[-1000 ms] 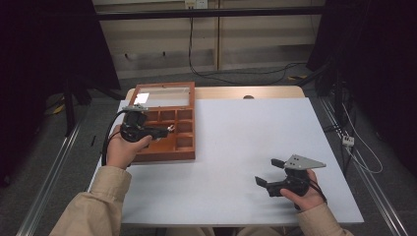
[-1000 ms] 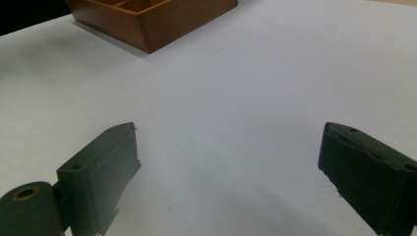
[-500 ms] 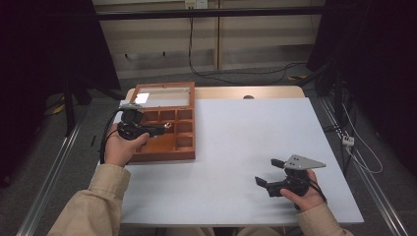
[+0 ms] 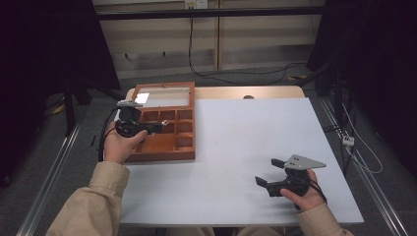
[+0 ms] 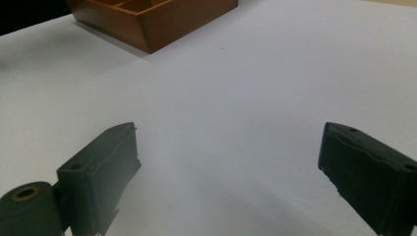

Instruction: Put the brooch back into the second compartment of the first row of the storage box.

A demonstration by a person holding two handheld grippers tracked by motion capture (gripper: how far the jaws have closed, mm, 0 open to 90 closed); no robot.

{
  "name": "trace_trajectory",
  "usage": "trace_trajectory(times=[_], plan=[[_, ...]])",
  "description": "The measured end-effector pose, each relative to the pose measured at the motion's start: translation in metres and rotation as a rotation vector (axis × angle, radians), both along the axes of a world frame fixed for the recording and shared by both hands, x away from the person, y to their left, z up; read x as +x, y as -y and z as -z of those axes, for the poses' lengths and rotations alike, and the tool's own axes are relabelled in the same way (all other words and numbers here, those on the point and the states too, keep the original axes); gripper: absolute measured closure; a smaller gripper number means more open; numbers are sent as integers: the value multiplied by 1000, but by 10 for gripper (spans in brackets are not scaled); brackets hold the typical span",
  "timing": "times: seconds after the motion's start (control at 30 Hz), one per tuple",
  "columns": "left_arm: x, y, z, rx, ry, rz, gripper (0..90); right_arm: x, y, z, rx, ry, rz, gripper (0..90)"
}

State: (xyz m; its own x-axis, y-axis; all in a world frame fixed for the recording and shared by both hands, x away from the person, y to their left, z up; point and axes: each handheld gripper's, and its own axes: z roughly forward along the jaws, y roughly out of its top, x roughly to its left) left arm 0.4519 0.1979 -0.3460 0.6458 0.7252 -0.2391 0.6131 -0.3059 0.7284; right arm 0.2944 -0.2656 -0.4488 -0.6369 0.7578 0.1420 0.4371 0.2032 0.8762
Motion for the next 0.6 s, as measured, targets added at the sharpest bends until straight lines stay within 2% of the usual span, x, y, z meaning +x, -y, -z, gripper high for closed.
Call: trace_trajectory(times=[0.6], plan=[[6,-6,-1,0,6,-31,800,0,0,0,-1,0,-1,78]])
